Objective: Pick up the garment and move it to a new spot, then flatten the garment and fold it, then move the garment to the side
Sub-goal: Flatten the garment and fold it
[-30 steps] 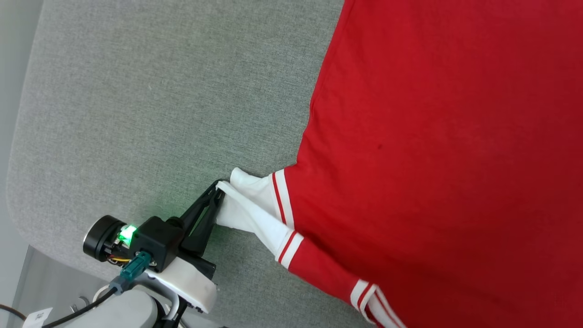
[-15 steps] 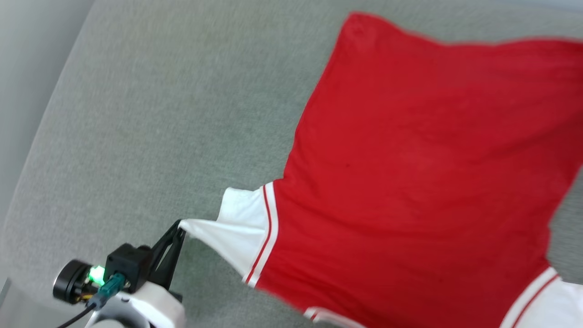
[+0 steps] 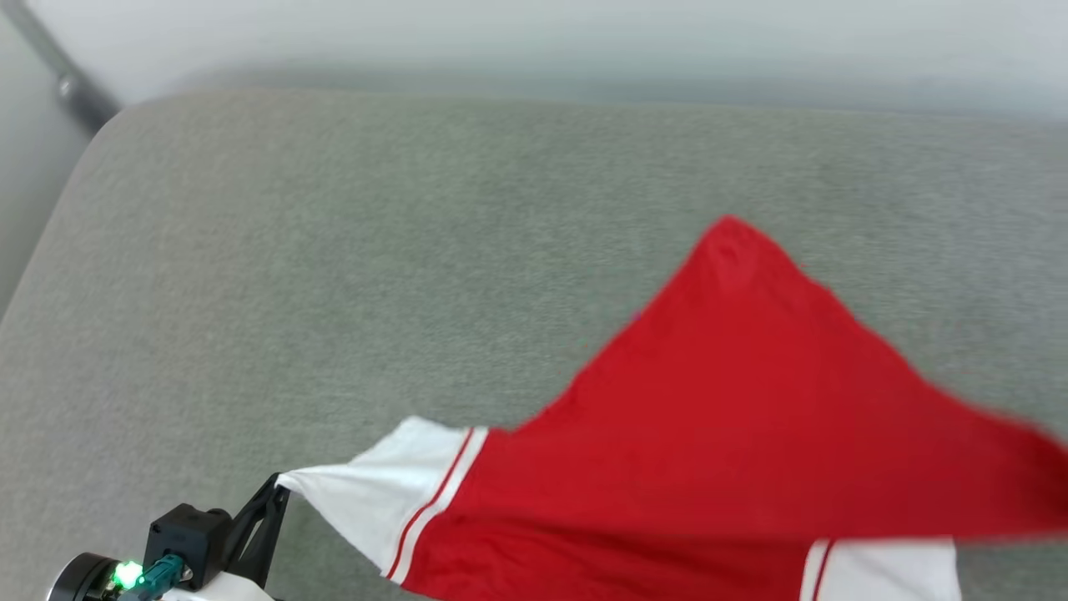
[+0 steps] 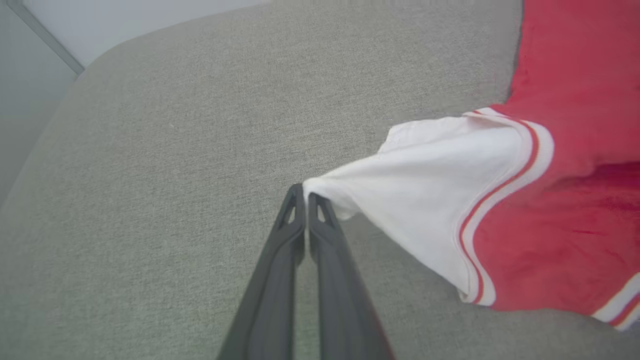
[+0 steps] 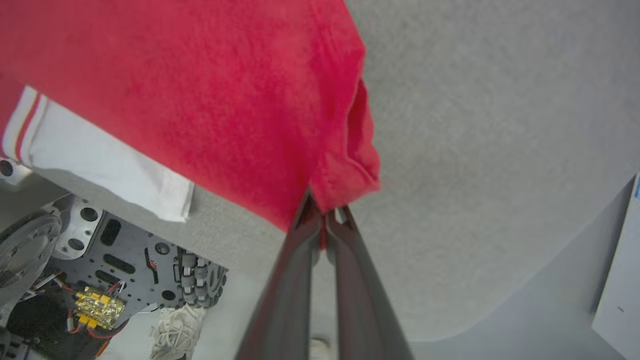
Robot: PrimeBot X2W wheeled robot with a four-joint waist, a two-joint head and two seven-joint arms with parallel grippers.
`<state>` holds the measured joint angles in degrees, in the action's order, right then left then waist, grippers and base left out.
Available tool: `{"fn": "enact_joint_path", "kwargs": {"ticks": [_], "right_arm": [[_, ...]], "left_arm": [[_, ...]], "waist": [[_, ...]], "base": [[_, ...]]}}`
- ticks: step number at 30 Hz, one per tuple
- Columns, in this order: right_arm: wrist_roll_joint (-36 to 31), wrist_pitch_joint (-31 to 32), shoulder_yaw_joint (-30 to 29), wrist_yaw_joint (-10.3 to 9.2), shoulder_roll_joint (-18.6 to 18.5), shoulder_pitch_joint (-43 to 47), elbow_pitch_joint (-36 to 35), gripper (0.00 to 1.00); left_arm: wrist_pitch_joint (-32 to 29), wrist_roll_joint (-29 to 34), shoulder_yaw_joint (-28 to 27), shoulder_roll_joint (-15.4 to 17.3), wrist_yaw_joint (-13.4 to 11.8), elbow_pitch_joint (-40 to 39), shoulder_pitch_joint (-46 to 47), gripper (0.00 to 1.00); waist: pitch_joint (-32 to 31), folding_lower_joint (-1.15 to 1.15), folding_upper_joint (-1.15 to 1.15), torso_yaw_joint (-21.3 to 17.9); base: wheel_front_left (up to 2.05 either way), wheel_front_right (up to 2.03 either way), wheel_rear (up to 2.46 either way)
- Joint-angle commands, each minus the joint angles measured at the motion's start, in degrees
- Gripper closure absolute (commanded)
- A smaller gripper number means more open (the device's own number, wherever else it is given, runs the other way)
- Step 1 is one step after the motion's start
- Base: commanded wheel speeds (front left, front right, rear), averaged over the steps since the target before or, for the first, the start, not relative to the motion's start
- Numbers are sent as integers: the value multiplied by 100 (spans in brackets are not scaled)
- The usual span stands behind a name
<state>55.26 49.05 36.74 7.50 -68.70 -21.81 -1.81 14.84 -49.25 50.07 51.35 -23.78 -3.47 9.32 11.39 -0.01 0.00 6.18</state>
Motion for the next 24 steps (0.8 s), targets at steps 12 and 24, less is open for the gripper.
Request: {"fn": "enact_joint_path", "kwargs": {"ticks": [12,24], "right_arm": [[514,-1259,-123,-3,237,2820,454,100],[192,-1699,-1708,-2,246,2630,-56,0]], "left_arm": [[39,8,-117,-54,39,-12,-140,100],[-16,75,-26,-108,71,-2,-82,100]], "waist": [[-53,1,0,-287],[-114,1,0,-245]], "base": [[0,0,0],[0,0,0]]}}
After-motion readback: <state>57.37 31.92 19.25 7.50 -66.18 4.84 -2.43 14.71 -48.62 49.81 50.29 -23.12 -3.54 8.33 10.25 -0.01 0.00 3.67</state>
